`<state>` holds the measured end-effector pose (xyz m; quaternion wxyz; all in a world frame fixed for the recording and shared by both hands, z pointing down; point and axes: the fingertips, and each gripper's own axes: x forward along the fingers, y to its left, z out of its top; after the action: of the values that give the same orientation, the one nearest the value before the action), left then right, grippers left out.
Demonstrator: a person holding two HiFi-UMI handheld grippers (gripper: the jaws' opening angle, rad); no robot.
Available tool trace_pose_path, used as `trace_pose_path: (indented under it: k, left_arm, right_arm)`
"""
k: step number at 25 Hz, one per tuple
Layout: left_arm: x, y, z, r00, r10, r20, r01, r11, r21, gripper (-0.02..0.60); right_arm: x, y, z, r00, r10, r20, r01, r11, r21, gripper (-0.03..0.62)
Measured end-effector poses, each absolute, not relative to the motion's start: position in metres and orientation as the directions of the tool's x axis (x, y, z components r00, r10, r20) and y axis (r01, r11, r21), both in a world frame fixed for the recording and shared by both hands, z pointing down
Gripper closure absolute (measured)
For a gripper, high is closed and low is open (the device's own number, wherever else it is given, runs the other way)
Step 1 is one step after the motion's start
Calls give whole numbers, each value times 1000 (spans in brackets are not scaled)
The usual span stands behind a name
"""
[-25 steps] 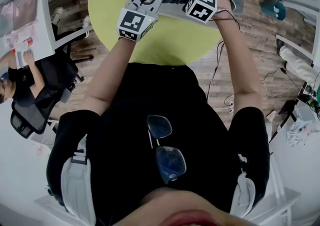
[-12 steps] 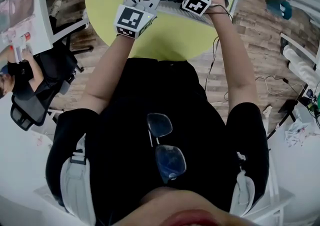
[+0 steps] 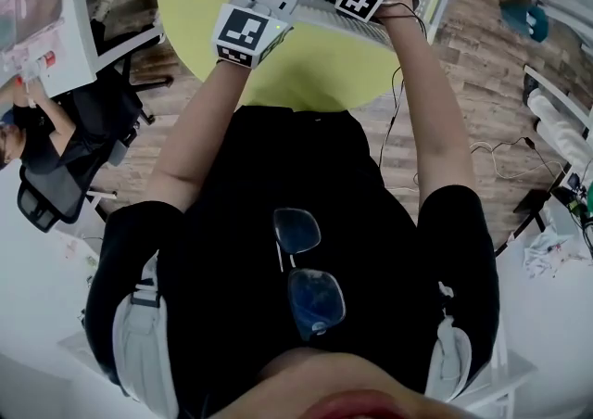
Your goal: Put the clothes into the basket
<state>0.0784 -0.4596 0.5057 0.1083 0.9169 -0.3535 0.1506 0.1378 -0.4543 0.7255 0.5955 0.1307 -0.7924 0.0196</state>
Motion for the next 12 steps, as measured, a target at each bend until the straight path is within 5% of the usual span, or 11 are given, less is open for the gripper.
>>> trace_pose_path:
  k: [12]
  left_arm:
    - [74,-440,492,665,-660,350,-722,-687,78,571]
  right_arm:
    - [138,-453,690,-307,-246,919,-247,954,173,200]
